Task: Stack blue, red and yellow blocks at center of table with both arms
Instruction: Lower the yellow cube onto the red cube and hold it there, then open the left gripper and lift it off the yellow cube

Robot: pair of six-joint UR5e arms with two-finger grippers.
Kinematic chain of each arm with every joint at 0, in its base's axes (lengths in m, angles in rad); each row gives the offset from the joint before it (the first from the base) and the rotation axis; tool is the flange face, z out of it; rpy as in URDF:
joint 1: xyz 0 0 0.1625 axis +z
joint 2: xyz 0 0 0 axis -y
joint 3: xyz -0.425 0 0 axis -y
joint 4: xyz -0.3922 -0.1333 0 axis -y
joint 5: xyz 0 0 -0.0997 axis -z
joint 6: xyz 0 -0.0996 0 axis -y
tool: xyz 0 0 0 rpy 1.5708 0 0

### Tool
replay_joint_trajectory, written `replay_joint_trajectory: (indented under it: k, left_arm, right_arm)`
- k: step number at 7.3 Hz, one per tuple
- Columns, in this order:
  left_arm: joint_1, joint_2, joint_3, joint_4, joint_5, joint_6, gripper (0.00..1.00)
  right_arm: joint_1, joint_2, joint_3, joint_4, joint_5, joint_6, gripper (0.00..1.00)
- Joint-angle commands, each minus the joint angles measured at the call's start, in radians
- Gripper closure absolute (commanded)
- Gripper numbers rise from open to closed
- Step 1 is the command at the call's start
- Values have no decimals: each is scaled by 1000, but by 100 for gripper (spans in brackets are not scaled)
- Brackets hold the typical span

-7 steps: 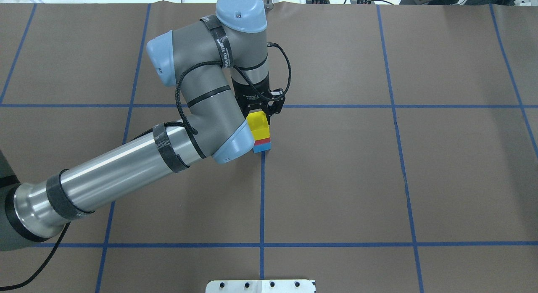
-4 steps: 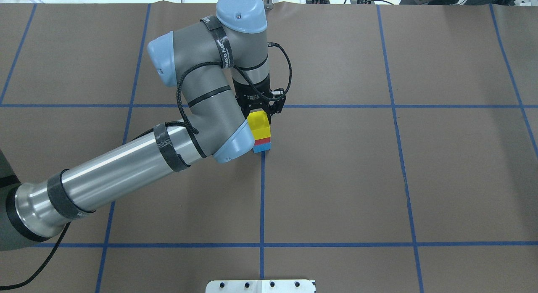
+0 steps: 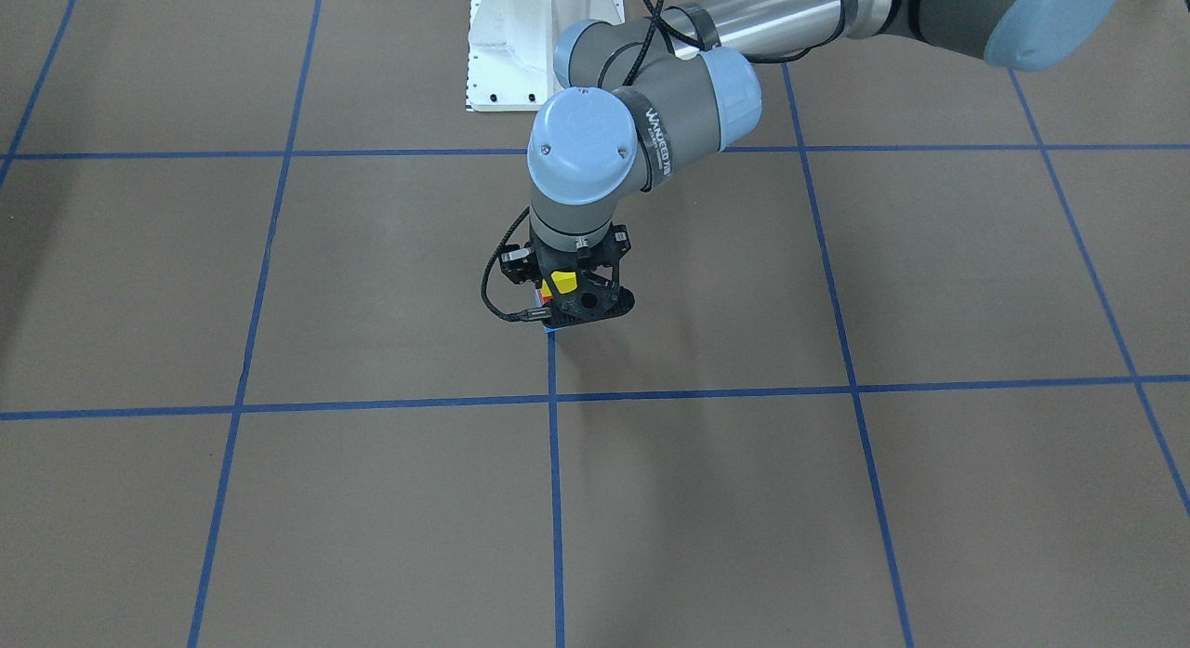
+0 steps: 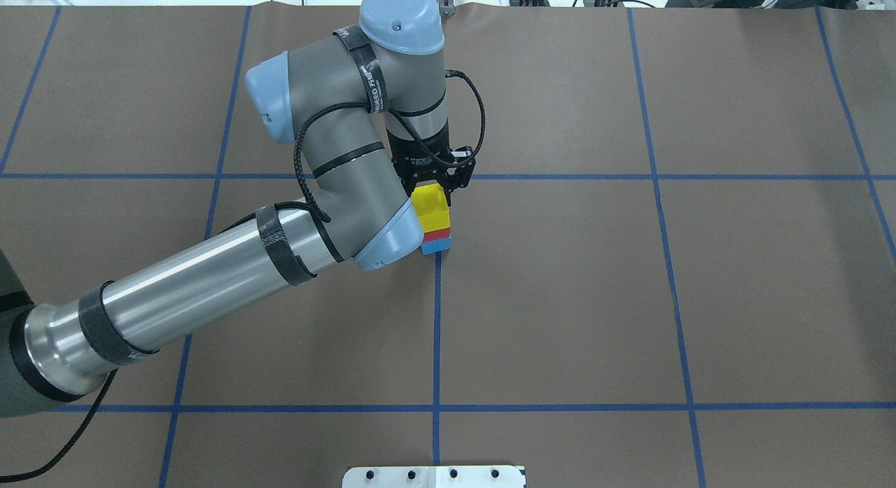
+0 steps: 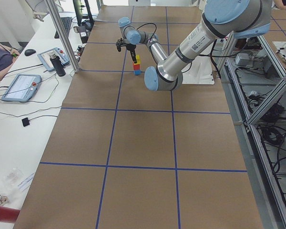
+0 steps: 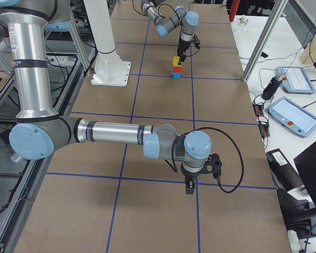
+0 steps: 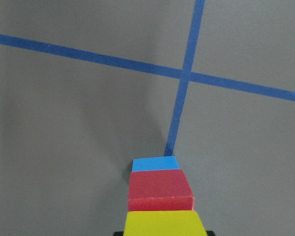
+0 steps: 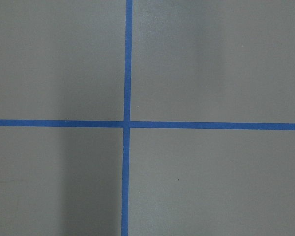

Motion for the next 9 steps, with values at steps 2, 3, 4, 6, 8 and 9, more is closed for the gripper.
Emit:
replay_joint_trajectory:
  k: [2, 3, 4, 6, 8, 9]
  left_arm:
    - [0, 2, -1, -9, 0, 5, 0]
    - [0, 2, 1, -14, 0, 3, 0]
    - [0, 2, 1, -14, 0, 3, 0]
    - [-2, 2, -1, -14, 0, 5, 0]
    - [-44, 5, -39, -5, 2, 9, 0]
    - [-76, 69, -120, 0, 2, 12, 0]
  right_arm:
    - [0, 0, -1, 0, 0, 0, 0]
    - [0, 0, 1, 0, 0, 0, 0]
    - [0, 0, -1, 0, 0, 0, 0]
    - [0, 0, -1, 0, 0, 0, 0]
    - [3, -6, 19, 2, 3, 0, 0]
    - [3, -37, 79, 5, -1, 0, 0]
